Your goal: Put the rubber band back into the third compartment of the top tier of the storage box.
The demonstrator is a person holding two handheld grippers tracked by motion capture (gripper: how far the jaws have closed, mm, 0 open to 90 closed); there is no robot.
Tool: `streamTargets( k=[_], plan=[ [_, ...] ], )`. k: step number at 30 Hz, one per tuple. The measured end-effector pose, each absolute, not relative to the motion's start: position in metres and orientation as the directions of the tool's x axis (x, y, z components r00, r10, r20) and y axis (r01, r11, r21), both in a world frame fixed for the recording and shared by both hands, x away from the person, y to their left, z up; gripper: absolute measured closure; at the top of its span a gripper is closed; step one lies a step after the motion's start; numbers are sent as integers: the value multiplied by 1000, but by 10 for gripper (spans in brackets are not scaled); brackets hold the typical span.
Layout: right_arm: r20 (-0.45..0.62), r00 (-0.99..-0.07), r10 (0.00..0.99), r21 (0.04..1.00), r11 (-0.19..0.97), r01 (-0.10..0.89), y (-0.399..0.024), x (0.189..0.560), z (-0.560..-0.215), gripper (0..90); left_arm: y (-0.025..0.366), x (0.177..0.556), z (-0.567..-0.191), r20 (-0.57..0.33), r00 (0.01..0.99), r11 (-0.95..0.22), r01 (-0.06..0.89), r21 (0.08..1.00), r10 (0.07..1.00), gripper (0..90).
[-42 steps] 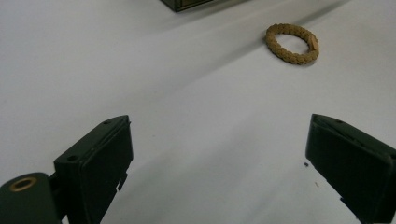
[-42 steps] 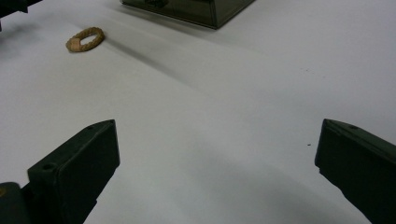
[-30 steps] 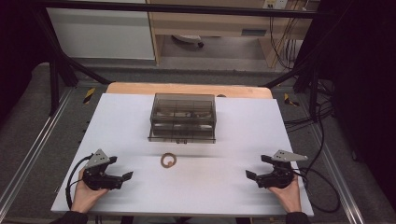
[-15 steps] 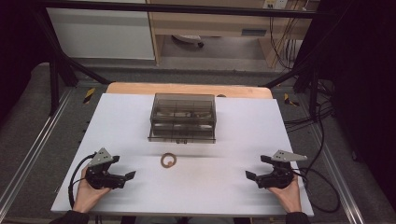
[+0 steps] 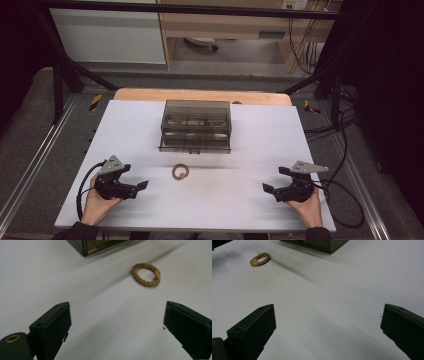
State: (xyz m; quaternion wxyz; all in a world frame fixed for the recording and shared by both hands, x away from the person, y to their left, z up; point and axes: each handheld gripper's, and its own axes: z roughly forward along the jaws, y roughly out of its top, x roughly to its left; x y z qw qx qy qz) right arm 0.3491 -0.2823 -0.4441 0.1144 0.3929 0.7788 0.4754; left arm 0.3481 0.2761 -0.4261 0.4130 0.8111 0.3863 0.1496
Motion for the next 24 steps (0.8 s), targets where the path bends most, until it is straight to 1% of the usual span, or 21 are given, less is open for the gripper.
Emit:
streamTargets(
  k=[15,24],
  plan=[
    [191,-667,720,830,244,501,-282,349,-444,7,253,356,-418,-68,663,-377,503,778,745,74],
    [190,-669,718,830,247,500,-282,349,-445,6,236,364,-415,-82,654,-363,515,776,752,78]
  ],
)
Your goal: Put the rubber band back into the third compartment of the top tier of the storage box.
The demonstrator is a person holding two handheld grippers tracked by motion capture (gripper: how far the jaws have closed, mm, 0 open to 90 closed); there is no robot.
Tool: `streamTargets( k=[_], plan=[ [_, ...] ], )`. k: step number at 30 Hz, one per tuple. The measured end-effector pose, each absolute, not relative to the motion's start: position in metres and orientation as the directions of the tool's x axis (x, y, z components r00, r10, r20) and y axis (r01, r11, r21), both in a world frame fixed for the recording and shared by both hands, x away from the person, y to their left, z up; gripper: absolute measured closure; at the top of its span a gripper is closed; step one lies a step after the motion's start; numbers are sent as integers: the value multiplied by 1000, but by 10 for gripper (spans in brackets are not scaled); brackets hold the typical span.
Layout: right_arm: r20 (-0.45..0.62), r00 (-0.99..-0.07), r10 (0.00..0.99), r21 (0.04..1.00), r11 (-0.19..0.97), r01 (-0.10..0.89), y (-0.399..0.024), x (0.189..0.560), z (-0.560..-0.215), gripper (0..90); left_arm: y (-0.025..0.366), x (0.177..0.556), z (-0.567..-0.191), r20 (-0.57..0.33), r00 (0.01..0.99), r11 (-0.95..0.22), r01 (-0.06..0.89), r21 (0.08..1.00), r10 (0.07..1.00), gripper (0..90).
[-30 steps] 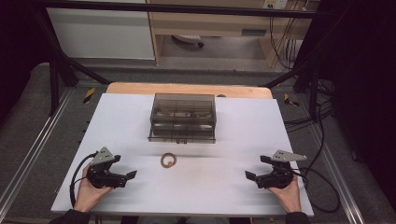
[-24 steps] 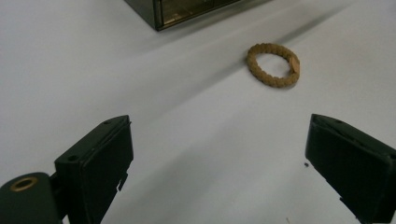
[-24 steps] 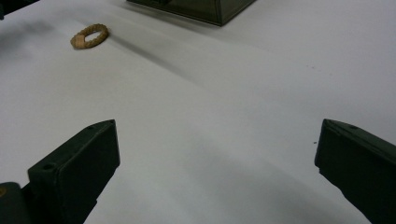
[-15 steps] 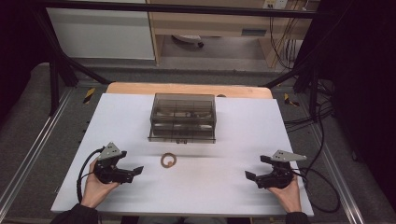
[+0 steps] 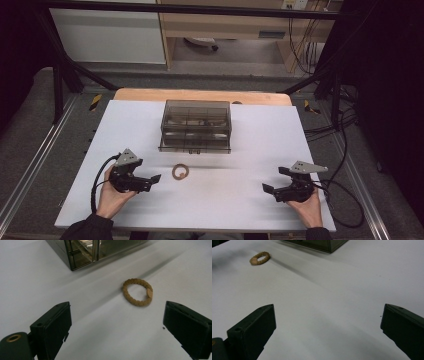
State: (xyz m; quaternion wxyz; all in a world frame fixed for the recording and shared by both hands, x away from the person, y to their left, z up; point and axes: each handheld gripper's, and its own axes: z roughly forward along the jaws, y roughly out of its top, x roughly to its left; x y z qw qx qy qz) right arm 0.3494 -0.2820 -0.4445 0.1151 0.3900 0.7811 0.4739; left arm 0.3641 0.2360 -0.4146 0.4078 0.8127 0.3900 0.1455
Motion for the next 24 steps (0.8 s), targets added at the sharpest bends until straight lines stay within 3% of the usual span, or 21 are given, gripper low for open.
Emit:
streamTargets(
  k=[24],
  plan=[
    [184,-668,721,827,253,501,-281,349,-445,6,192,381,-425,-67,656,-411,546,730,752,127]
  ],
)
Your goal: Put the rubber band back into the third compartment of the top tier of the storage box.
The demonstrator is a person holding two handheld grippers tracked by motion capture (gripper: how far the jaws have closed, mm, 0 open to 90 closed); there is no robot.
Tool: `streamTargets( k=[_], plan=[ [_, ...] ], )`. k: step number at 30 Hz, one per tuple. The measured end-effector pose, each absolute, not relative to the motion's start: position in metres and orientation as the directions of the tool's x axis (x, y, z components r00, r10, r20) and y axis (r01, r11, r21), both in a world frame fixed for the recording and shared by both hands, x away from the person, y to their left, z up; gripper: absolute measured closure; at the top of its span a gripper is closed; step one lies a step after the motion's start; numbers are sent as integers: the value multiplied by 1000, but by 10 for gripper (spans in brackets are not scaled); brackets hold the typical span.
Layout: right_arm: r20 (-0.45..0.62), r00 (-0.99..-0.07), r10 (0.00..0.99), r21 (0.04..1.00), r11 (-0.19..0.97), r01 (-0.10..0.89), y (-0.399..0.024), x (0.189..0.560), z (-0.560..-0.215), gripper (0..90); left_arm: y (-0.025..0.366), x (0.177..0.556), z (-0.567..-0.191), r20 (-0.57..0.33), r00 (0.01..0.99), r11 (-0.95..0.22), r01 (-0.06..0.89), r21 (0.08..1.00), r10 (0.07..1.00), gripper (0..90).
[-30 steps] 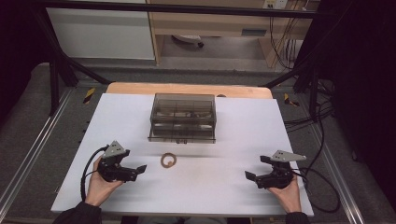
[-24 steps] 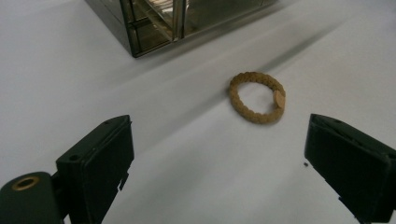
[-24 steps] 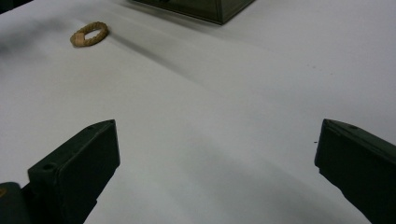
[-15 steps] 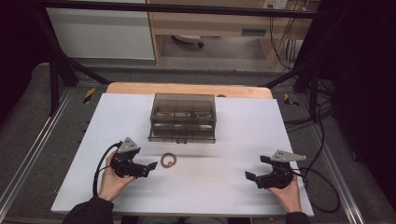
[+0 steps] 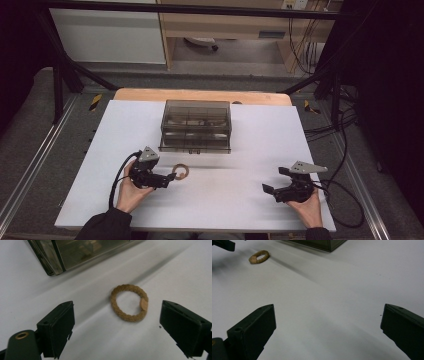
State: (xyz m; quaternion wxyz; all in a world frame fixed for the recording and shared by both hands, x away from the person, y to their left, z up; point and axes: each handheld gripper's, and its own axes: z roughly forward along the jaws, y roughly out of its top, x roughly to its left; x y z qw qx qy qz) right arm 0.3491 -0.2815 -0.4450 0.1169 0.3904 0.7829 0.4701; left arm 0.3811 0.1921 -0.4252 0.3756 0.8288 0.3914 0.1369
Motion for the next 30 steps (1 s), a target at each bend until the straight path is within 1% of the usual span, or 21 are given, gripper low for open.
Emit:
streamTargets(
  k=[5,9,10,12,13,14,16,17,18,19,21,22,25,30],
  plan=[
    [184,-667,722,827,252,502,-281,349,-445,6,188,386,-429,-76,640,-401,565,721,764,162],
    [184,-667,722,827,253,502,-281,349,-445,6,185,389,-431,-88,635,-392,573,719,768,210],
    [184,-667,722,827,254,502,-281,349,-445,6,184,390,-432,-90,634,-391,576,718,768,243],
    [184,-667,722,827,253,502,-281,349,-445,6,182,392,-433,-91,630,-391,581,714,771,256],
    [184,-668,721,827,253,502,-281,349,-445,6,181,393,-434,-92,628,-389,583,713,773,284],
    [184,-668,721,827,253,502,-281,349,-445,6,180,393,-435,-93,626,-387,585,713,774,284],
    [182,-668,721,827,255,500,-282,349,-445,6,179,395,-437,-104,623,-380,591,712,775,334],
    [182,-668,721,827,255,500,-282,349,-445,6,178,396,-438,-104,623,-381,592,710,775,334],
    [181,-669,721,827,257,501,-282,349,-445,6,177,397,-438,-97,624,-387,591,708,775,365],
    [181,-669,721,827,257,501,-282,349,-445,6,176,398,-439,-94,625,-391,591,706,775,365],
    [183,-667,723,828,252,500,-282,349,-445,7,175,400,-441,-94,626,-392,592,704,775,398],
    [185,-667,722,828,251,501,-282,349,-445,6,175,400,-441,-90,625,-395,592,702,776,430],
    [183,-668,722,827,255,502,-281,349,-445,6,176,402,-442,-82,620,-397,593,701,781,459],
    [180,-670,720,827,259,500,-281,350,-446,6,174,402,-444,-78,618,-396,590,704,782,571]
  ],
)
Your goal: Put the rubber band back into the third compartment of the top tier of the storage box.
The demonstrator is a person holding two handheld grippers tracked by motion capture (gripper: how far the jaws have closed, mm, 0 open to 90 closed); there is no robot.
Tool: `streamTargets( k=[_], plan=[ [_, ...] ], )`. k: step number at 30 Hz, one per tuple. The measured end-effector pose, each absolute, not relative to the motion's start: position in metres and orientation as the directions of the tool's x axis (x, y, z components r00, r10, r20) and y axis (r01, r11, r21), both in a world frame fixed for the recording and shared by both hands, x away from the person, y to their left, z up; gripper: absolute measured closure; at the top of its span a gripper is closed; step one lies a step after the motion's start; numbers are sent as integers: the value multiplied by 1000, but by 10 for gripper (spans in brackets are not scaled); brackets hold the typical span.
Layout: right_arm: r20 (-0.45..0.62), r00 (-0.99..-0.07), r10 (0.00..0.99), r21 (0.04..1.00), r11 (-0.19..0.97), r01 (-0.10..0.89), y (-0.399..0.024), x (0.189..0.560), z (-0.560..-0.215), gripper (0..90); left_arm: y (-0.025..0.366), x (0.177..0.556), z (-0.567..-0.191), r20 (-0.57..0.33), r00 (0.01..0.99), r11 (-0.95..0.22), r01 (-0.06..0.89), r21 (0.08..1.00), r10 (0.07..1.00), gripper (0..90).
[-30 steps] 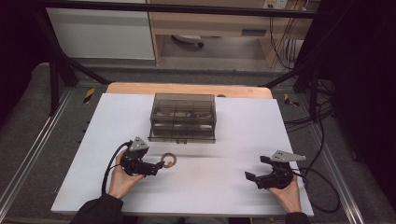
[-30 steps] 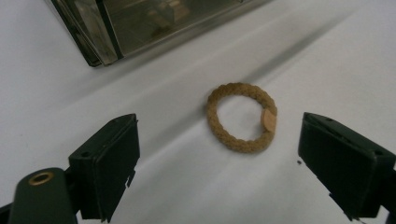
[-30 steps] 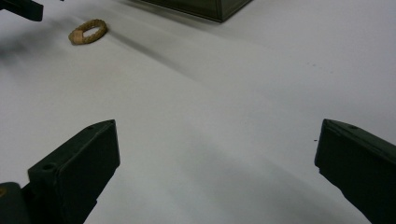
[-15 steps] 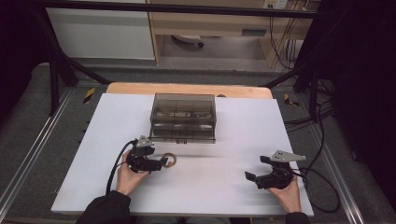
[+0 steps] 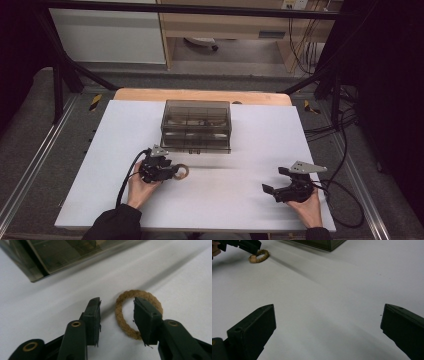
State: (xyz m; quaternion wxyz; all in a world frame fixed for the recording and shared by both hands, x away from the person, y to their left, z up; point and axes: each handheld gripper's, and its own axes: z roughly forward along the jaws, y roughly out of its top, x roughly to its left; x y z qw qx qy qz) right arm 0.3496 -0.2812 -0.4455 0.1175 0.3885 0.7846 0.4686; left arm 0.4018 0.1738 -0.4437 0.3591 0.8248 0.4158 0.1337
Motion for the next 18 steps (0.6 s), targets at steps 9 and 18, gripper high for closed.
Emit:
streamTargets(
  k=[9,18],
  plan=[
    [182,-670,720,824,260,503,-281,349,-446,6,170,402,-446,-69,615,-403,594,696,786,666],
    [181,-671,719,824,261,503,-281,349,-446,6,168,401,-448,-54,608,-409,594,693,792,755]
  ],
)
